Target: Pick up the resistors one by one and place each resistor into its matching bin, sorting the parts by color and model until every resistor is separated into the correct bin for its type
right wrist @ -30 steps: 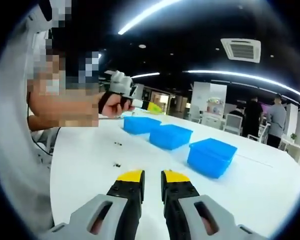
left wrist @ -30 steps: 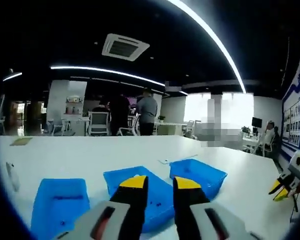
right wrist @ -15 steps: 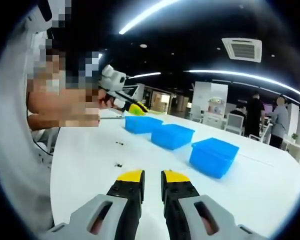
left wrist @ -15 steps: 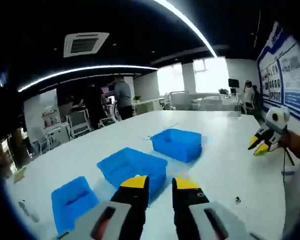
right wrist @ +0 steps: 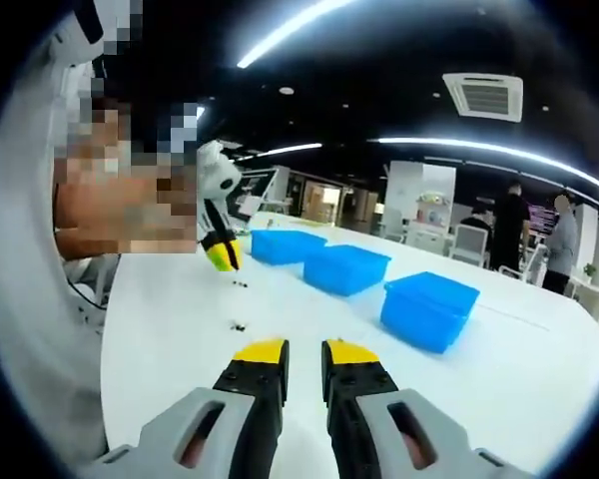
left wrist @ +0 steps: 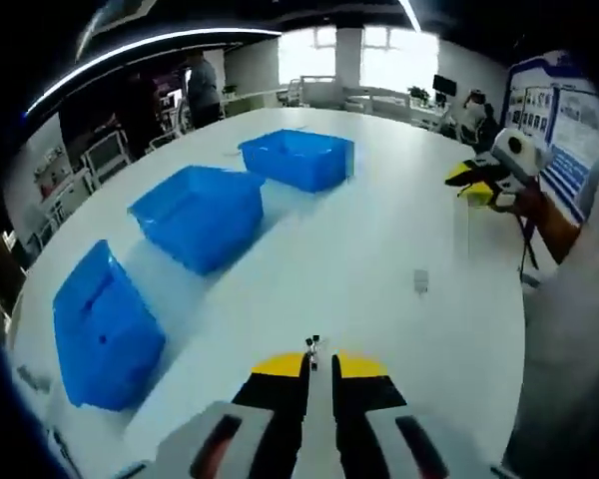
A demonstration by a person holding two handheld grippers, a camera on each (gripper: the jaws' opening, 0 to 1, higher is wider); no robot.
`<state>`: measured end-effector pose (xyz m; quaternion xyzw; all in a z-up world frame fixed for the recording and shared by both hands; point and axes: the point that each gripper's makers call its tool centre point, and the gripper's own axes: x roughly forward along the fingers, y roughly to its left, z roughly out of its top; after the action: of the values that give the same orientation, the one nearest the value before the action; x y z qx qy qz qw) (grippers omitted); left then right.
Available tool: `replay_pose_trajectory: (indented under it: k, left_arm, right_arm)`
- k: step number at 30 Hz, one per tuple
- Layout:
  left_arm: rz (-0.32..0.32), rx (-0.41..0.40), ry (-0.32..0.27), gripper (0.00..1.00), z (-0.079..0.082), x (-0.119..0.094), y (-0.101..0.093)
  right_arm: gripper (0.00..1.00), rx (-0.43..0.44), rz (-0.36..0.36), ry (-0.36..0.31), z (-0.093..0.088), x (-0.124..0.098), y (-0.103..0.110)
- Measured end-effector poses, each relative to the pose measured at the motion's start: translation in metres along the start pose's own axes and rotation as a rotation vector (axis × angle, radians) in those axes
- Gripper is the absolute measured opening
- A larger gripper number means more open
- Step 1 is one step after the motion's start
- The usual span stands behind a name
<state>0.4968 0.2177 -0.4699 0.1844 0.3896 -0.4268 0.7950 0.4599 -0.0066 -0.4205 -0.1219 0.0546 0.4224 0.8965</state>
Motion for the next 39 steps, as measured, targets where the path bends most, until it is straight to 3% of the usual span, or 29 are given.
replay_pose_trajectory:
  k: [7, 11, 17, 19, 33, 34, 35, 36, 37, 39]
  left_arm:
    - [0.014, -0.005, 0.032, 0.12, -0.005, 0.005, 0.004]
    - [0.035, 0.0, 0.069, 0.12, -0.009, 0.009, -0.003]
    - [0.023, -0.002, 0.042, 0.06, -0.003, 0.009, -0.008]
    - [0.022, 0.024, 0.042, 0.06, 0.001, 0.011, -0.019]
    - [0.013, 0.014, 0.024, 0.06, 0.008, 0.0, -0.033]
    - [0.018, 0.023, 0.02, 0.06, 0.01, -0.001, -0.035]
    - [0.051, 0.044, 0.003, 0.06, 0.015, -0.002, -0.032]
    - [0.131, 0.079, -0.007, 0.06, 0.021, -0.007, -0.023]
    - [0.143, 0.124, 0.014, 0.06, 0.02, -0.009, -0.025]
    - [0.046, 0.103, 0.052, 0.06, 0.012, -0.004, -0.044]
  right_arm:
    - [0.16, -0.001, -0.001, 0.0, 0.001, 0.0, 0.001]
    - [0.16, 0.001, -0.003, 0.001, 0.001, 0.0, 0.001]
    - [0.16, 0.001, -0.008, 0.009, -0.001, 0.0, 0.0]
    - [0.16, -0.02, -0.028, 0.009, 0.001, -0.001, -0.002]
    - [0.16, -0.02, -0.009, 0.004, 0.004, 0.002, 0.001]
    - [0.16, -0.02, -0.008, 0.003, 0.004, 0.002, 0.001]
    - [0.16, -0.02, -0.007, 0.002, 0.004, 0.003, 0.001]
    - [0.16, -0.021, -0.008, 0.002, 0.005, 0.003, 0.0]
    - [0.16, -0.021, -0.01, 0.003, 0.004, 0.002, 0.0]
    - [0.16, -0.018, -0.013, 0.003, 0.004, 0.002, -0.001]
